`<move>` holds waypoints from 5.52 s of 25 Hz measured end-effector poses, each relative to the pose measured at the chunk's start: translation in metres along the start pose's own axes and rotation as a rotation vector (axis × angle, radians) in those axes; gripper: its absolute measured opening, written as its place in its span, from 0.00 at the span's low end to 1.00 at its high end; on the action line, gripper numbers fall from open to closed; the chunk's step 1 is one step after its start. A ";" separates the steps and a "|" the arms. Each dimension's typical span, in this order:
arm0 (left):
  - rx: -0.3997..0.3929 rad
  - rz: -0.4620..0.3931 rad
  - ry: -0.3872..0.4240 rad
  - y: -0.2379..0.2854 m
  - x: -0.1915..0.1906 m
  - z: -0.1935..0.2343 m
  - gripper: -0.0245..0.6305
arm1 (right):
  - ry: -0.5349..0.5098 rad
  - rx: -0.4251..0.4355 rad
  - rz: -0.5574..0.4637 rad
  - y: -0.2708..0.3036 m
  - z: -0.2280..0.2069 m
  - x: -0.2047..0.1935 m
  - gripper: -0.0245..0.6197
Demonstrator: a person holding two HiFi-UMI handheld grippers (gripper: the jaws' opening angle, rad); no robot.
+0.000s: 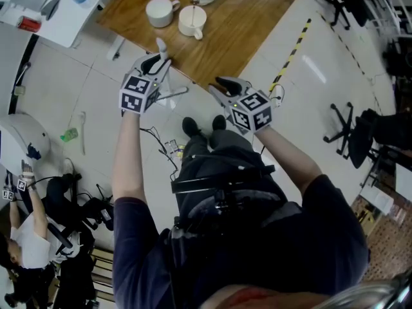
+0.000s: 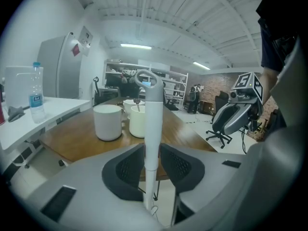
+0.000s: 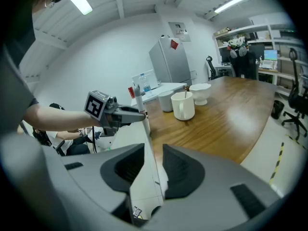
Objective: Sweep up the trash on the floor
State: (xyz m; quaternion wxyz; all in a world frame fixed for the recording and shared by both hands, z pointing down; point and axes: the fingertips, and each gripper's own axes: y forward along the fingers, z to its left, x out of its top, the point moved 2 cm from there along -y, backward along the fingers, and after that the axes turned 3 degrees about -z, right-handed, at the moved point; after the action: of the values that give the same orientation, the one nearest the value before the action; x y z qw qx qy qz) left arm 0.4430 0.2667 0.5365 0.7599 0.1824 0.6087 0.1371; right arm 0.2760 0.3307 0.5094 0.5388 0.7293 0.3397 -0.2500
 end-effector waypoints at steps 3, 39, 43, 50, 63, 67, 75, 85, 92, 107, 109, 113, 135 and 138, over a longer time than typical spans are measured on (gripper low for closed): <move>0.001 -0.003 0.004 0.001 0.003 0.003 0.20 | -0.001 -0.002 -0.002 0.001 -0.004 0.000 0.25; 0.101 -0.075 -0.062 -0.024 0.004 0.013 0.20 | -0.005 0.007 -0.003 0.006 -0.018 -0.008 0.24; 0.125 -0.080 -0.044 -0.033 0.008 0.013 0.20 | -0.045 0.034 -0.025 0.013 -0.012 0.003 0.24; 0.116 -0.135 -0.236 0.008 -0.016 0.092 0.43 | -0.153 0.075 0.009 0.002 0.013 -0.008 0.24; -0.531 0.157 0.141 0.002 0.005 -0.046 0.13 | -0.252 0.160 -0.162 -0.009 0.029 0.041 0.24; -0.684 0.231 0.214 0.002 -0.006 -0.085 0.13 | -0.360 0.275 -0.240 0.015 0.077 0.079 0.34; -0.686 0.180 0.229 0.024 -0.010 -0.120 0.15 | -0.498 0.134 -0.326 0.031 0.071 0.092 0.21; -0.353 0.092 0.046 -0.012 -0.047 -0.062 0.35 | -0.368 -0.062 -0.287 0.018 0.034 0.085 0.21; -0.307 0.070 -0.021 -0.021 -0.070 -0.070 0.35 | -0.374 -0.043 -0.288 0.016 0.031 0.077 0.22; -0.211 -0.045 -0.118 -0.034 -0.040 -0.052 0.35 | -0.425 -0.024 -0.299 -0.013 0.022 0.066 0.41; -0.212 -0.077 -0.126 -0.036 -0.031 -0.051 0.35 | -0.442 -0.042 -0.290 -0.022 0.016 0.062 0.41; -0.177 -0.220 -0.143 -0.061 -0.004 -0.045 0.35 | -0.416 -0.092 -0.261 -0.041 -0.004 0.049 0.41; -0.264 -0.612 0.112 -0.118 0.267 -0.152 0.34 | -0.322 -0.038 -0.459 -0.172 -0.012 0.156 0.41; -0.287 -0.609 0.116 -0.116 0.287 -0.179 0.34 | -0.298 -0.024 -0.503 -0.190 -0.020 0.163 0.41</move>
State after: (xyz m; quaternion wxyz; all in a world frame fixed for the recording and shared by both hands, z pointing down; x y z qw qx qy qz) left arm 0.3307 0.3066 0.1996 0.7481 -0.1245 0.6518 -0.0015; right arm 0.2357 0.4222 0.2790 0.5124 0.5710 0.4300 -0.4759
